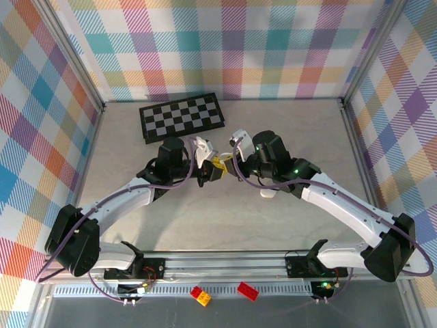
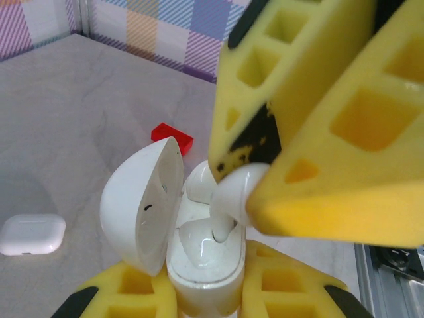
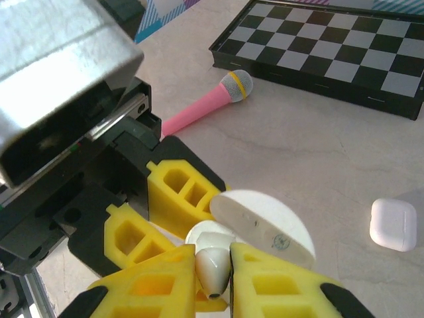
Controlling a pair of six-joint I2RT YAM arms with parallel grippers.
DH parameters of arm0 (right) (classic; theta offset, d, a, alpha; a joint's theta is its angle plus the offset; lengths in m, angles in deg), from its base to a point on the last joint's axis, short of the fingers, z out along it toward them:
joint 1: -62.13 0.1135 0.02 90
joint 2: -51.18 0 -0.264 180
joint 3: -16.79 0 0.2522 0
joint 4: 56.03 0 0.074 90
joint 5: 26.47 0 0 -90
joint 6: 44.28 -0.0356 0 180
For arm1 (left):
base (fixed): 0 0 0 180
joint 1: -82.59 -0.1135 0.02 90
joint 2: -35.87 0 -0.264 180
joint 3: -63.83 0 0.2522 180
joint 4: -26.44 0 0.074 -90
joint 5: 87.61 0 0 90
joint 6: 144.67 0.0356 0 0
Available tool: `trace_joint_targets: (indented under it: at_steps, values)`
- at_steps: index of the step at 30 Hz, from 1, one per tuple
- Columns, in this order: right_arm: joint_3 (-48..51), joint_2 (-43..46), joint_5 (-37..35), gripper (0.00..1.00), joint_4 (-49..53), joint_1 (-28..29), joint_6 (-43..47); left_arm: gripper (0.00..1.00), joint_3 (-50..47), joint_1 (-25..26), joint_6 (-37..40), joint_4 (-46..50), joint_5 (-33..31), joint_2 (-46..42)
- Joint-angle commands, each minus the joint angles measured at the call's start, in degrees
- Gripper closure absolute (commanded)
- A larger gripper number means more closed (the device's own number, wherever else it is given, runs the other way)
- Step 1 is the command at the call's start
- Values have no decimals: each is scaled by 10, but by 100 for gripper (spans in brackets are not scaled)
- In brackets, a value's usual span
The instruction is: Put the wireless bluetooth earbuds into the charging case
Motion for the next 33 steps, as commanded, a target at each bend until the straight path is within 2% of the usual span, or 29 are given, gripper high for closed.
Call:
trace_joint_targets:
  at_steps: [1,5,9,14,20,33]
  values:
    - [1,-3,19,82,10,-2,-7,100,3,2,-14,-54,1,-14]
    - [-6,-3,19,77,7,-2,-17,100,4,2,-18,-61,8,-7]
    - [-8,18,12,61,-2,-3,-33,100,2,2,-17,-58,10,-6]
    - [14,60,4,51,-28,-21,-60,100,-2,2,-3,-55,20,-10]
    - [31,70,-16,49,-20,-59,-101,100,-3,2,6,-50,34,-15]
    - [18,28,58,49,-11,-61,-83,100,-2,2,-1,-52,50,-27]
